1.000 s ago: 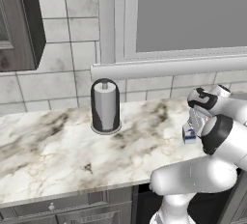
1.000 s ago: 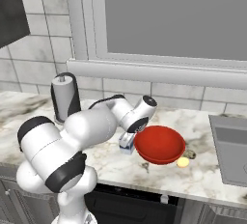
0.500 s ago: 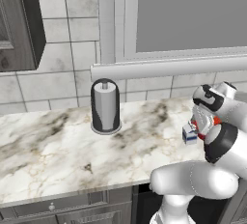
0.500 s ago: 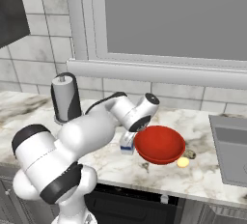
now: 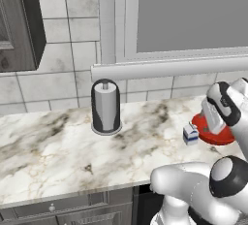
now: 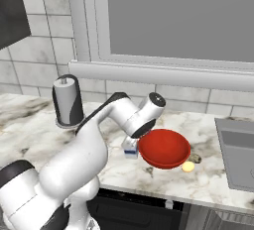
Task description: Gather the eggs and milk located in the vicinity of the sink area and place them right next to the bowl.
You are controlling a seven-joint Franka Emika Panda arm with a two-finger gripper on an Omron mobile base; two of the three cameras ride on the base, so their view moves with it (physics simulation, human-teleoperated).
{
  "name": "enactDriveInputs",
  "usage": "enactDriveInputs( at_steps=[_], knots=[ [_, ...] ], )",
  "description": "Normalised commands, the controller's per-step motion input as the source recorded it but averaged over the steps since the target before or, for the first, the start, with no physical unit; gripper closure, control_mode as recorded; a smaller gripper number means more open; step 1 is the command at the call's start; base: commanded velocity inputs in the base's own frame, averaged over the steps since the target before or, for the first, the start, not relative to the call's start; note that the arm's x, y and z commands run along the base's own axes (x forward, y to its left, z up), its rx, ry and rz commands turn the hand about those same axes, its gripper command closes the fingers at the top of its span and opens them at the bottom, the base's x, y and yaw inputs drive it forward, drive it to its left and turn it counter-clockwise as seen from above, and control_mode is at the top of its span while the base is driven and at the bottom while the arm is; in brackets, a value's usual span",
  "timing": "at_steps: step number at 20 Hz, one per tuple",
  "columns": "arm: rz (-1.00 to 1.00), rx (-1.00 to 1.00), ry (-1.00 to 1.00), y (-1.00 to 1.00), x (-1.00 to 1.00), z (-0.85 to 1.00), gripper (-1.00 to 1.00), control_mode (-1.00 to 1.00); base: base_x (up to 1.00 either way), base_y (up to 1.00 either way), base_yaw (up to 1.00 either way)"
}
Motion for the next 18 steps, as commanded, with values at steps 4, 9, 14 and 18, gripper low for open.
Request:
enactDriveInputs(
  at_steps=[4, 9, 14, 18],
  knots=[
    [0.0, 0.0, -0.2, -0.01, -0.62, 0.57, -1.0, -1.0, 0.0, 0.0, 0.0],
    [0.0, 0.08, -0.23, -0.28, -0.77, 0.54, -1.0, -1.0, 0.0, 0.0, 0.0],
    [0.0, 0.18, -0.23, -0.52, -0.72, 0.49, -1.0, -1.0, 0.0, 0.0, 0.0],
    [0.0, 0.2, -0.2, -0.54, -0.68, 0.51, -1.0, -1.0, 0.0, 0.0, 0.0]
  ],
)
